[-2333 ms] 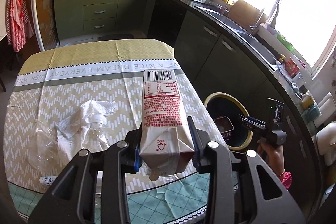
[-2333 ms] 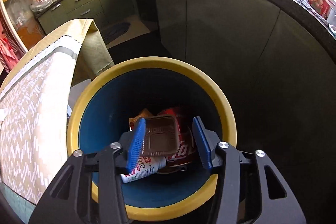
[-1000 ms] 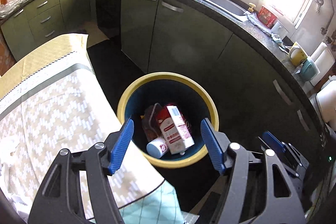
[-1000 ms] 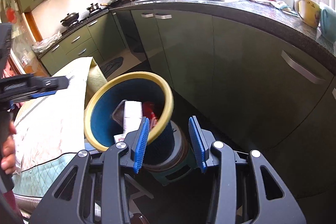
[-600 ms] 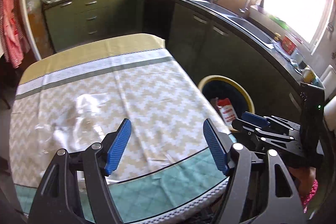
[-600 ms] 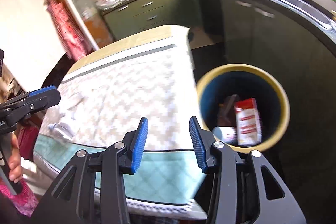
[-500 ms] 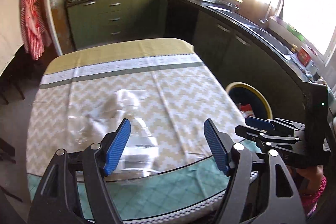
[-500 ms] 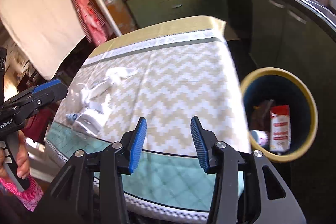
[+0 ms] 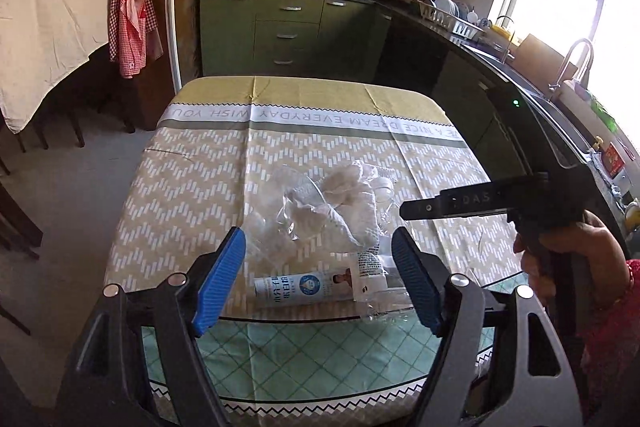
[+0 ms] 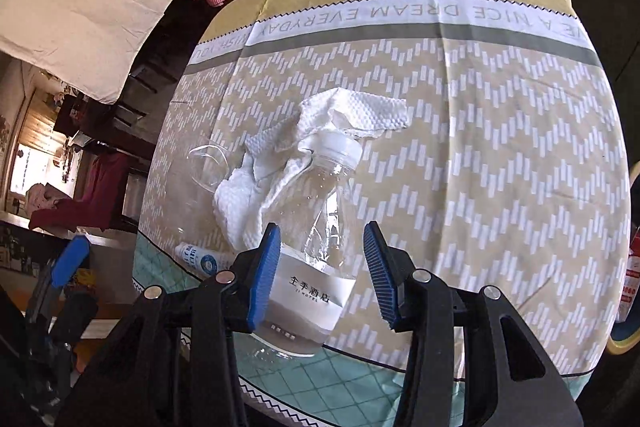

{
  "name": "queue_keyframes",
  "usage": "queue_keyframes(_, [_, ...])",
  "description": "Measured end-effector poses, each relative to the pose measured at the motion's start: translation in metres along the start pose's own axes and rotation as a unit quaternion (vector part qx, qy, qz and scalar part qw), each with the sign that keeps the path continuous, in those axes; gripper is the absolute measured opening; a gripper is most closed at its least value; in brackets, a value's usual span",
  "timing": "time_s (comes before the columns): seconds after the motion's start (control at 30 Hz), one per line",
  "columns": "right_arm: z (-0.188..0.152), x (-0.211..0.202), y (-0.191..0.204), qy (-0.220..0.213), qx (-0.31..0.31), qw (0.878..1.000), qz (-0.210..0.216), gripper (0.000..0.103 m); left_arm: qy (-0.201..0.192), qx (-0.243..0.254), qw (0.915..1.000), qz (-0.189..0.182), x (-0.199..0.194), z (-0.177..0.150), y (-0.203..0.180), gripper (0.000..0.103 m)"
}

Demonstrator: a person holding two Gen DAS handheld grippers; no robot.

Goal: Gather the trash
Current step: 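Grasp the clear plastic bottle with the right gripper and lift it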

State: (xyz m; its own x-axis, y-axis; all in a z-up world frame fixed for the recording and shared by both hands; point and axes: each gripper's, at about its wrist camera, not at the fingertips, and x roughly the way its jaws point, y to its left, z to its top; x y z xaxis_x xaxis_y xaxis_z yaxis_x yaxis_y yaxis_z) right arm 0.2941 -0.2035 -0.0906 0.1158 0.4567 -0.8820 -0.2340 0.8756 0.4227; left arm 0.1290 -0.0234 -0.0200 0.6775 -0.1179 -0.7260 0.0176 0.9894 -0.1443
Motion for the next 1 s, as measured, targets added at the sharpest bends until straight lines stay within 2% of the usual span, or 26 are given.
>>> queue_keyframes(0.13, [0.008,0.018,-0.006,0.048,0.031,0.998,0.007,0.05,-0.003,-0.002,1.0,-0.007,-0.001,-0.002,0.005,0.071])
queue_keyframes(0.3, [0.011,0.031,0.001,0.065,0.036,0.997,0.005,0.059,-0.001,-0.012,0.9999,-0.009,0.001,-0.004,0.013,0.072])
queue_keyframes(0.73, [0.006,0.072,0.037,0.137,-0.005,0.99,-0.035,0.076,0.001,-0.01,0.9999,-0.01,-0.001,-0.007,0.014,0.072])
queue_keyframes(0.87, [0.0,0.072,0.043,0.13,-0.019,0.99,-0.044,0.074,0.002,-0.01,0.9999,-0.01,0.001,-0.008,0.014,0.072])
queue_keyframes(1.0, [0.001,0.062,0.051,0.094,-0.051,0.993,-0.057,0.062,0.005,-0.007,0.9999,-0.01,0.003,-0.01,0.012,0.072])
